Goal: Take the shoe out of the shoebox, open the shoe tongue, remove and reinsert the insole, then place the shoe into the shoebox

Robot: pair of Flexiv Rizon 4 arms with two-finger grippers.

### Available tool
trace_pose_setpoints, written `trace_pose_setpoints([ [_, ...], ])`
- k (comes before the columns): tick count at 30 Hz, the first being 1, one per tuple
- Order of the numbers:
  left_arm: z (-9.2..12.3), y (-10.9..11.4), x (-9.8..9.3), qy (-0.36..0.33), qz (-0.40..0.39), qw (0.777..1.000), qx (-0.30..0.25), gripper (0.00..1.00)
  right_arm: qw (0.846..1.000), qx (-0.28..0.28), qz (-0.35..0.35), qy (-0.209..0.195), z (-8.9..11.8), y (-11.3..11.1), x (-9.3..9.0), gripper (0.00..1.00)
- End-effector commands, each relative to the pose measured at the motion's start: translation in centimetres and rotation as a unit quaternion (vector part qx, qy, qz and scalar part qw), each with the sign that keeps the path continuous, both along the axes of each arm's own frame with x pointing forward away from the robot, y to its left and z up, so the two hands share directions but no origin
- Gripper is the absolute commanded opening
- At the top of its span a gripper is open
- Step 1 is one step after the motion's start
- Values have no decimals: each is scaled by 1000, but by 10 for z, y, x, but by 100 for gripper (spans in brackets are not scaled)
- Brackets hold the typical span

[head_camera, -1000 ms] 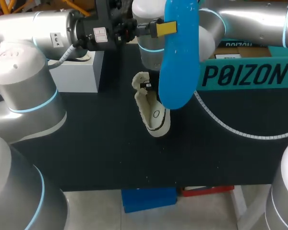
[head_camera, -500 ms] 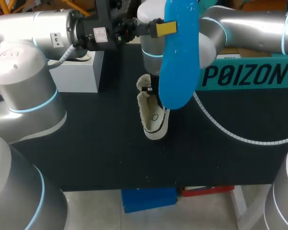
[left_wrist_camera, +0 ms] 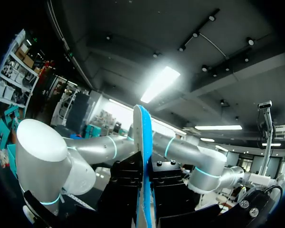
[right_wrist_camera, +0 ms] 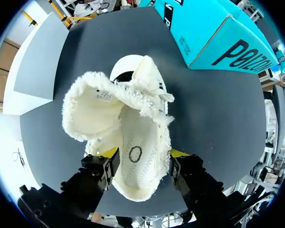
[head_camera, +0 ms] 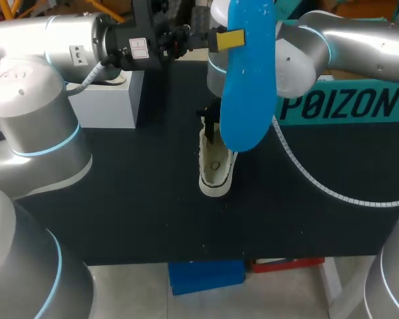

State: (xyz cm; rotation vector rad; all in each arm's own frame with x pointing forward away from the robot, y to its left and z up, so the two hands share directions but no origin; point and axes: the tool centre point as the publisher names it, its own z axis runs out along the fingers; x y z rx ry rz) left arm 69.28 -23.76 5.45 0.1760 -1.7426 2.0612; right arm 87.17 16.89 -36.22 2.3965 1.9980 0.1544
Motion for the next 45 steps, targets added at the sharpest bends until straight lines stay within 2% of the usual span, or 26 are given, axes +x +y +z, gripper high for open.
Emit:
trace_pose_setpoints([
  [1, -1, -1, -1, 0, 2, 1000, 0, 0, 987, 139, -4, -76, 33, -26, -17, 100],
  [3, -1, -1, -1, 0, 2, 1000, 0, 0, 968, 226, 19, -106, 45, -22, -15, 100],
  [5, -1, -1, -1, 0, 2, 1000, 0, 0, 954, 260, 65, -134, 58, -18, -14, 100],
  [6, -1, -1, -1, 0, 2, 1000, 0, 0, 953, 259, 85, -132, 64, -16, -13, 100],
  [22, -1, -1, -1, 0, 2, 1000, 0, 0, 953, 259, 85, -132, 64, -16, -13, 100],
  [23, -1, -1, -1, 0, 2, 1000, 0, 0, 942, 303, 73, -128, 64, -20, -13, 100],
  [24, -1, -1, -1, 0, 2, 1000, 0, 0, 936, 320, 68, -128, 65, -22, -14, 100],
  [26, -1, -1, -1, 0, 2, 1000, 0, 0, 933, 329, 68, -126, 66, -26, -13, 100],
  [27, -1, -1, -1, 0, 2, 1000, 0, 0, 922, 358, 63, -130, 68, -26, -13, 100],
  [28, -1, -1, -1, 0, 2, 1000, 0, 0, 917, 371, 61, -132, 69, -27, -13, 100],
  [30, -1, -1, -1, 0, 2, 1000, 0, 0, 916, 375, 60, -133, 72, -27, -11, 100],
  [32, -1, -1, -1, 0, 2, 1000, 0, 0, 907, 392, 62, -138, 76, -25, -9, 100],
  [34, -1, -1, -1, 0, 2, 1000, 0, 0, 891, 426, 59, -144, 79, -24, -9, 100],
  [35, -1, -1, -1, 0, 2, 1000, 0, 0, 878, 451, 58, -148, 82, -23, -9, 100],
  [45, -1, -1, -1, 0, 2, 1000, 0, 0, 842, 511, 53, -163, 98, -26, -10, 100],
])
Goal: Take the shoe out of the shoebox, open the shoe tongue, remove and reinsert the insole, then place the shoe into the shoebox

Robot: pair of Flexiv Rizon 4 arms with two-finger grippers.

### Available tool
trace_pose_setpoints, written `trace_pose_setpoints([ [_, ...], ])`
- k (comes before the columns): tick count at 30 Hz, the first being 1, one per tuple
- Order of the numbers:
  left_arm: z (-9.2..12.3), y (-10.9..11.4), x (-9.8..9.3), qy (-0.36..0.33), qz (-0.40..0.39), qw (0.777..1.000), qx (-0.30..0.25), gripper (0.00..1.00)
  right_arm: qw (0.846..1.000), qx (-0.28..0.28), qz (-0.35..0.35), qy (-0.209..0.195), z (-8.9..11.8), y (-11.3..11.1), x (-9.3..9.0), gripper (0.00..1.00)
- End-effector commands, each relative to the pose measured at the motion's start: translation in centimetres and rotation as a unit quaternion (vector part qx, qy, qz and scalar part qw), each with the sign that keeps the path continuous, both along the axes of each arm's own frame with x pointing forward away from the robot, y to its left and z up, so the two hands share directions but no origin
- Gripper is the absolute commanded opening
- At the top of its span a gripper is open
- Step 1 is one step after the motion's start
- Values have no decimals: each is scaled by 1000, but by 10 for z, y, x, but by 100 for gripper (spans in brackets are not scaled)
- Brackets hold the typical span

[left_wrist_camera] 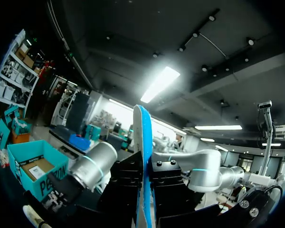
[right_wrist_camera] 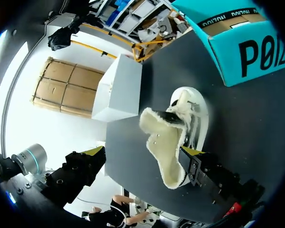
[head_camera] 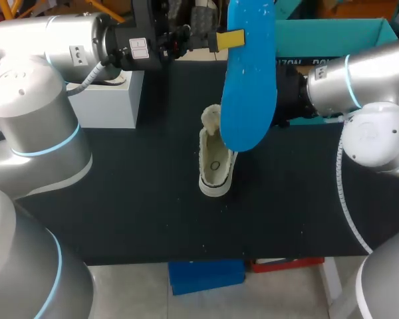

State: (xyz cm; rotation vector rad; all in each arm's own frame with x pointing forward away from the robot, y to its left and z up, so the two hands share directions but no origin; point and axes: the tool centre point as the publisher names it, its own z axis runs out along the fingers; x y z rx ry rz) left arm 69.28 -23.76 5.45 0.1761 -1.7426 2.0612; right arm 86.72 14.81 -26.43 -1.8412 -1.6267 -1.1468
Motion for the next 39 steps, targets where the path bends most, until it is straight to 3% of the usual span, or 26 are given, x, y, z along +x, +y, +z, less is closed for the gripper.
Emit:
trace_pose_setpoints([
  [1, -1, -1, -1, 0, 2, 1000, 0, 0, 990, 135, 22, -29, 2, -6, -5, 100],
  [3, -1, -1, -1, 0, 2, 1000, 0, 0, 985, 169, 16, -30, 6, -7, -5, 100],
  [18, -1, -1, -1, 0, 2, 1000, 0, 0, 980, 189, 33, -46, 39, -6, -1, 100],
  [24, -1, -1, -1, 0, 2, 1000, 0, 0, 970, 237, 42, -42, 48, -5, -1, 100],
  [36, -1, -1, -1, 0, 2, 1000, 0, 0, 972, 226, 46, -48, 54, -3, -2, 100],
  [37, -2, -3, 1, -44, 29, 998, 16, 0, 972, 226, 46, -48, 54, -3, -2, 100],
  [39, -4, -6, 1, -119, 40, 992, -2, 0, 972, 226, 46, -48, 54, -3, -2, 100],
])
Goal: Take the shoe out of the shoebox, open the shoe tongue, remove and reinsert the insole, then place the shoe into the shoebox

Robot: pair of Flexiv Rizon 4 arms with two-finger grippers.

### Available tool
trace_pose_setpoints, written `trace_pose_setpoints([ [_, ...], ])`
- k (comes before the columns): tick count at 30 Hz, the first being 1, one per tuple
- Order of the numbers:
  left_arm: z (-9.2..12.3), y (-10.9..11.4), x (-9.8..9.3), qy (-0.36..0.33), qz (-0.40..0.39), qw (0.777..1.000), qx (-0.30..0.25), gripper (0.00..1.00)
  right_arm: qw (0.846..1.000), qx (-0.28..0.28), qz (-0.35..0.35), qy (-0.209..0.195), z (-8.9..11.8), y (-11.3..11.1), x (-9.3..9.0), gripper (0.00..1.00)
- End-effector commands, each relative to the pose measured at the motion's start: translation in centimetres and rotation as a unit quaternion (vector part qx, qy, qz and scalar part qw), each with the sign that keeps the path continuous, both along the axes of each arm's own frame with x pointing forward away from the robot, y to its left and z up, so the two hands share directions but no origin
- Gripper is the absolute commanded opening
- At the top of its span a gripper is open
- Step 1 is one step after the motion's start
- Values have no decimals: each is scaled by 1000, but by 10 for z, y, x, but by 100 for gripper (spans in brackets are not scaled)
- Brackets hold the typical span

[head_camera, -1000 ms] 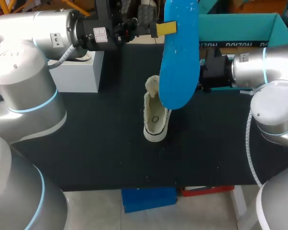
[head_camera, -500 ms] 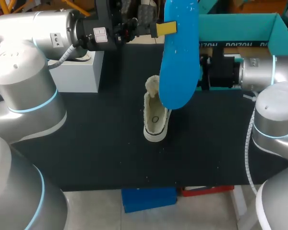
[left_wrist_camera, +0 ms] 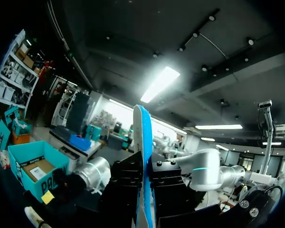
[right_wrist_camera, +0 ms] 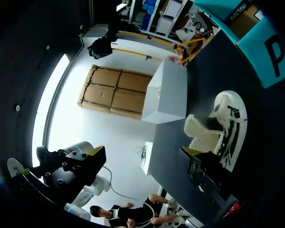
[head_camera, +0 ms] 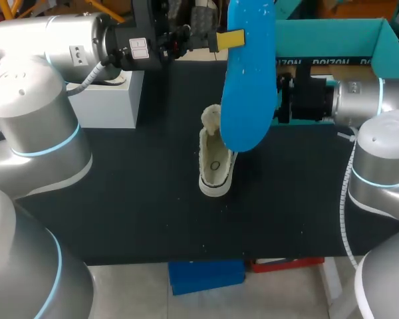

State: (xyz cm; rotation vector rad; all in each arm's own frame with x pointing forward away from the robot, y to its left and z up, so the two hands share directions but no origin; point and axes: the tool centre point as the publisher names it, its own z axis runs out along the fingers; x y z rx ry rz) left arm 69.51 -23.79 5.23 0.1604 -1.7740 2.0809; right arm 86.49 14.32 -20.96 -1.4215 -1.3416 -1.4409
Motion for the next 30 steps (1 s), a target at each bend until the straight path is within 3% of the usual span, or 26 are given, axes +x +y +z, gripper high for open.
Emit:
trace_pose_setpoints([
  [1, -2, -6, -1, -155, 43, 987, -6, 0, 1000, -1, -1, 0, 0, 1, 0, 100],
  [2, -5, -8, -2, -198, 42, 979, 1, 0, 1000, -1, -1, 0, 0, 1, 0, 100],
  [4, -10, -9, -2, -224, 46, 973, -25, 0, 1000, -1, -1, 0, 0, 1, 0, 100],
  [6, -22, -12, -2, -248, 45, 967, -20, 0, 1000, -1, -1, 0, 0, 1, 0, 100],
  [14, -78, -19, 3, -270, 52, 961, -25, 0, 1000, -1, -1, 0, 0, 1, 0, 100],
  [17, -102, -18, 10, -236, 56, 970, -15, 0, 1000, -1, -1, 0, 0, 1, 0, 100],
  [30, -102, -18, 10, -236, 56, 970, -15, 0, 1000, -1, -1, 0, 0, 1, 0, 100],
])
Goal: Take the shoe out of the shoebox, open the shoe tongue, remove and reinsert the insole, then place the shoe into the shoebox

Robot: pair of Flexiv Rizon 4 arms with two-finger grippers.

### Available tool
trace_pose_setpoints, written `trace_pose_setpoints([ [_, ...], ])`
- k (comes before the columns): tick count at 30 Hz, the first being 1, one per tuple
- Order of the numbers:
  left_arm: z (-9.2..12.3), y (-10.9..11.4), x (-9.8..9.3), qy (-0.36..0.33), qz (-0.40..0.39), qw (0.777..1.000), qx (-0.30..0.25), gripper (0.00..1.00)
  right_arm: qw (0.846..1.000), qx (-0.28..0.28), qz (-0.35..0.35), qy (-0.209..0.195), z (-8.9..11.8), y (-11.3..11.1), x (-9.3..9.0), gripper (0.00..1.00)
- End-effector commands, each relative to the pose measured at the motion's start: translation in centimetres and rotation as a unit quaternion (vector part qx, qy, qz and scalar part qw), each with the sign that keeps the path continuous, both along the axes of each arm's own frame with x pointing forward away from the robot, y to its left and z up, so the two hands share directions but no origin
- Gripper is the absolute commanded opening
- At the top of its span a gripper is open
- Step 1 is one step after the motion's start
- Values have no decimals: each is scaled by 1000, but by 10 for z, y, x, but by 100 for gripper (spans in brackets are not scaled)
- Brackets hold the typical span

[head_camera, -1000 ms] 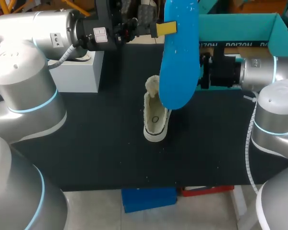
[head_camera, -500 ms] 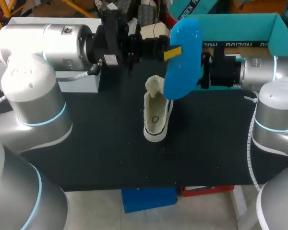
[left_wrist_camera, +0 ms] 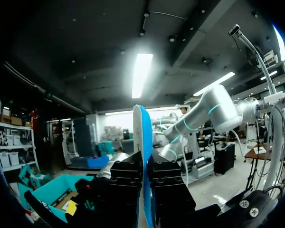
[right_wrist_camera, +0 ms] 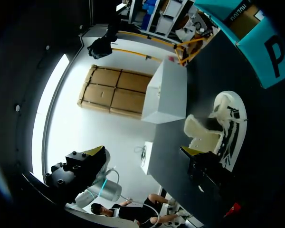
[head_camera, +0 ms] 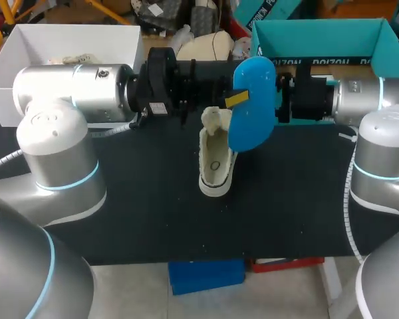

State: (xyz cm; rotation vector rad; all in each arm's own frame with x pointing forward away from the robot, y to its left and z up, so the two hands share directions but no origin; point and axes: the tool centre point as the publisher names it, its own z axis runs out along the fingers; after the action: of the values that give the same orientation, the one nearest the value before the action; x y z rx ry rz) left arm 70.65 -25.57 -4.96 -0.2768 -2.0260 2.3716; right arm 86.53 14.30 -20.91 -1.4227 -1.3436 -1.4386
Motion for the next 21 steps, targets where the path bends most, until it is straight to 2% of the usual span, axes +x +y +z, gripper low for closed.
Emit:
trace_pose_setpoints([
  [1, 0, -1, -1, 0, 2, 1000, 1, 0, 1000, 0, -2, 0, -1, 2, 0, 100],
  [10, 0, -1, -1, 0, 2, 1000, 1, 0, 1000, 0, -2, 0, -1, 2, 0, 100],
  [11, -5, 1, -9, -10, -30, 999, -30, 0, 1000, 0, -2, 0, -1, 2, 0, 100],
  [12, -10, 5, -12, -11, -28, 999, -41, 0, 1000, 0, -2, 0, -1, 2, 0, 100],
  [13, -16, 8, -16, -68, -12, 997, -26, 0, 1000, 0, -2, 0, -1, 2, 0, 100],
  [15, -27, 14, -21, -76, -26, 995, -59, 0, 1000, 0, -2, 0, -1, 2, 0, 100],
  [16, -32, 16, -22, -124, -21, 991, -52, 0, 1000, 0, -2, 0, -1, 2, 0, 100],
  [18, -41, 22, -24, -146, -21, 986, -71, 0, 1000, 0, -2, 0, -1, 2, 0, 100],
  [21, -58, 29, -30, -238, 5, 969, -67, 0, 1000, 0, -2, 0, -1, 2, 0, 100],
])
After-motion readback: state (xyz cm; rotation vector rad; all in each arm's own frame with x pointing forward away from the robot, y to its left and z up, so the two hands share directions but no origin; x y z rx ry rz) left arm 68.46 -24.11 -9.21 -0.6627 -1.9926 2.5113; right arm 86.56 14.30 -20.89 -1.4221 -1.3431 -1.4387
